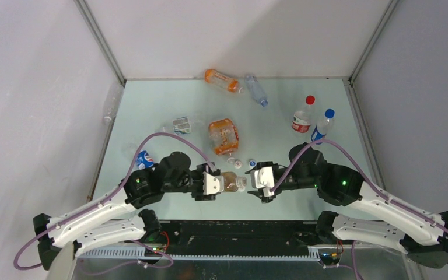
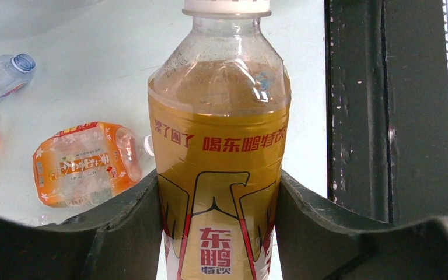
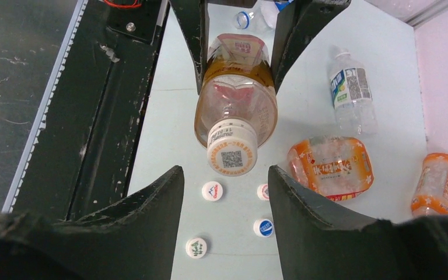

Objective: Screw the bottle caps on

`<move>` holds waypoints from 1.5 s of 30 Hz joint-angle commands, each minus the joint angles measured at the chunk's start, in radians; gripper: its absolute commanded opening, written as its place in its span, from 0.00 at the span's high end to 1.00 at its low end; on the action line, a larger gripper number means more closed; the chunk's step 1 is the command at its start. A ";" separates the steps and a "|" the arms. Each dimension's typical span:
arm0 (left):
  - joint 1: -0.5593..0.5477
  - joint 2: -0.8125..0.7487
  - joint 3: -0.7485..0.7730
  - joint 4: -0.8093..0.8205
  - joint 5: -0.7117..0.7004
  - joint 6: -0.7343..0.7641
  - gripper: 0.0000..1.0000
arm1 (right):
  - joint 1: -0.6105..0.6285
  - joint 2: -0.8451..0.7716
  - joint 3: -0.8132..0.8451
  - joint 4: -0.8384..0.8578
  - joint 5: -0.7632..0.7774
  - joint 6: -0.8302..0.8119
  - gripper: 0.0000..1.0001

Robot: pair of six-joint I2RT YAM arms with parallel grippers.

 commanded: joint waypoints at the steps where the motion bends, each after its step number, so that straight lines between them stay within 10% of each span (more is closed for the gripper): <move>1: -0.007 -0.004 0.050 0.000 0.030 0.020 1.00 | 0.009 0.006 0.005 0.074 -0.014 -0.001 0.44; 22: -0.049 0.016 0.073 0.018 -0.028 0.005 1.00 | 0.030 0.038 0.005 0.112 -0.035 0.081 0.76; 28: -0.092 -0.007 0.051 0.137 -0.267 0.015 1.00 | 0.035 0.071 0.008 0.147 0.088 0.401 1.00; 32: -0.136 -0.015 0.014 0.256 -0.502 0.097 1.00 | 0.014 0.097 0.008 0.145 0.351 0.940 1.00; 38: -0.180 -0.010 -0.056 0.398 -0.667 0.189 1.00 | -0.115 0.125 -0.001 0.141 0.294 1.418 0.92; 45: -0.161 0.010 -0.051 0.314 -0.644 0.124 1.00 | -0.127 0.059 -0.005 0.200 0.295 1.185 0.43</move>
